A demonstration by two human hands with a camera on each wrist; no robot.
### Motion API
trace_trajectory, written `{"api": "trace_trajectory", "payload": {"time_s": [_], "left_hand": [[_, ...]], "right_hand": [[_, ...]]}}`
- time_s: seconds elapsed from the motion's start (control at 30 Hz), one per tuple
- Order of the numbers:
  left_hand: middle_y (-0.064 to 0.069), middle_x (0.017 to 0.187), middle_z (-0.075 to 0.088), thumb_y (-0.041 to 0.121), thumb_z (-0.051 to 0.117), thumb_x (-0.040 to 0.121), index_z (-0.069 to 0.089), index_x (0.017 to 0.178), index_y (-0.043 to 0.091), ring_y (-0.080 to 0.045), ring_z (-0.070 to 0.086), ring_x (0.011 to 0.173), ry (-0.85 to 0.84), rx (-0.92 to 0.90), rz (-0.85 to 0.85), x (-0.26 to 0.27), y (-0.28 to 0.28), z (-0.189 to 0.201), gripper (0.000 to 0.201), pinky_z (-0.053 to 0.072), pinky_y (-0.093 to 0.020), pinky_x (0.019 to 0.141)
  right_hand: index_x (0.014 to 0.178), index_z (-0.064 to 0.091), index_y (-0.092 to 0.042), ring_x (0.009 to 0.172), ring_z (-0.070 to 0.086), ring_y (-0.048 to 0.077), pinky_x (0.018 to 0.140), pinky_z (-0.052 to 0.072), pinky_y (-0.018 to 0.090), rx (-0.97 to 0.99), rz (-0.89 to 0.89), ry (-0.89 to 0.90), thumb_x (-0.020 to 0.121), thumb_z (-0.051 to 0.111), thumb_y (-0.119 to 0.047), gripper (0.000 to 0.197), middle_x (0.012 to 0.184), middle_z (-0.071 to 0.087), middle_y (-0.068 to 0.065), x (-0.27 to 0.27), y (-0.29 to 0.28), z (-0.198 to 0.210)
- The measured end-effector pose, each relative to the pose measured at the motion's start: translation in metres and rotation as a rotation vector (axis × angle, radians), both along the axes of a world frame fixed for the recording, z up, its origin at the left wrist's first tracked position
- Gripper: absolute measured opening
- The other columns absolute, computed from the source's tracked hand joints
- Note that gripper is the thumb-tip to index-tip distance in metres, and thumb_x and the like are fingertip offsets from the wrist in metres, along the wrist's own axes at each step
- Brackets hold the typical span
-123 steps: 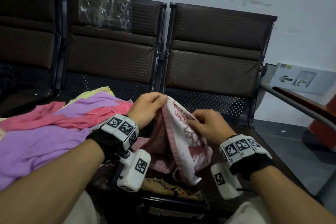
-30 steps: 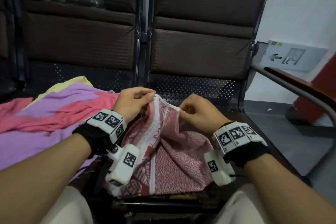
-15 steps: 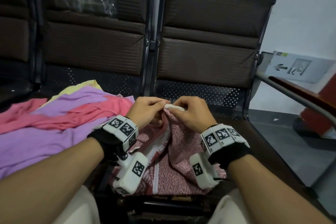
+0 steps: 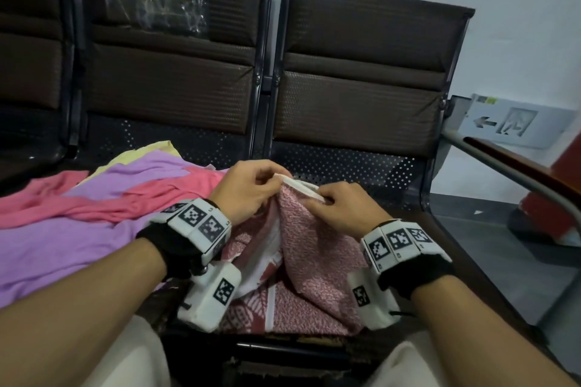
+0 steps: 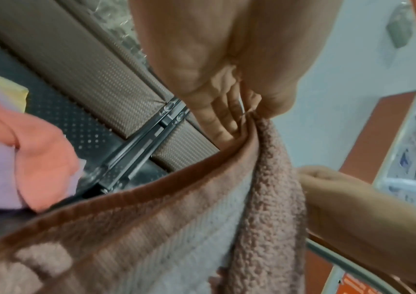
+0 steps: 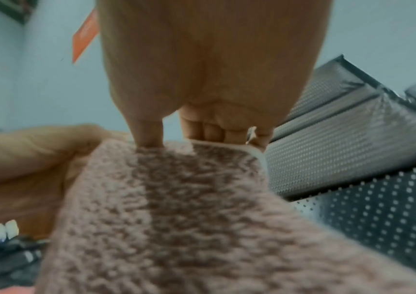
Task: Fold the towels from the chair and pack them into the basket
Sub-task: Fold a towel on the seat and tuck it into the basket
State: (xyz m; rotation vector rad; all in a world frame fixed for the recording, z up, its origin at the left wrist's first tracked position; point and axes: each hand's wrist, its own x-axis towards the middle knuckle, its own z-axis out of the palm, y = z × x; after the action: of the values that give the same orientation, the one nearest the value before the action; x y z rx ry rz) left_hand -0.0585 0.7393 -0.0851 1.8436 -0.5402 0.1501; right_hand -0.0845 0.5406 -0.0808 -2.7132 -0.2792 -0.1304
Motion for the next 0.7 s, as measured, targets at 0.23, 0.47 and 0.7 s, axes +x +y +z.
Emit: {"api": "trace_trajectory", "payload": {"time_s": [0.23,0.47,0.7], "left_hand": [[0.001,0.059,0.058,0.004,0.06,0.082,0.066,0.079,0.024,-0.012,0.048,0.052,-0.11,0.28,-0.044,-0.01,0.025,0.003,0.022,0.042,-0.026,0.054],[0.008,0.076,0.067,0.008,0.061,0.074,0.07,0.097,0.026,0.0,0.054,0.062,-0.213,0.408,0.087,-0.019,0.024,0.008,0.03,0.041,-0.016,0.066],[0.005,0.082,0.068,0.014,0.057,0.082,0.072,0.09,0.018,-0.008,0.055,0.079,-0.191,0.398,0.261,-0.016,0.019,0.009,0.018,0.032,-0.015,0.068]], "right_hand": [[0.1,0.05,-0.027,0.09,0.061,0.026,0.07,0.047,0.031,-0.169,-0.132,-0.06,0.074,0.071,-0.024,0.033,0.092,0.066,0.001,-0.011,-0.016,0.003],[0.087,0.074,-0.028,0.087,0.058,0.016,0.071,0.044,0.028,-0.112,-0.122,-0.182,0.078,0.071,-0.019,0.013,0.079,0.049,-0.012,-0.024,-0.008,0.006],[0.077,0.058,-0.024,0.095,0.03,0.01,0.087,0.035,0.029,-0.147,0.021,-0.367,0.075,0.072,-0.027,0.015,0.105,0.04,-0.008,-0.045,-0.002,0.011]]}}
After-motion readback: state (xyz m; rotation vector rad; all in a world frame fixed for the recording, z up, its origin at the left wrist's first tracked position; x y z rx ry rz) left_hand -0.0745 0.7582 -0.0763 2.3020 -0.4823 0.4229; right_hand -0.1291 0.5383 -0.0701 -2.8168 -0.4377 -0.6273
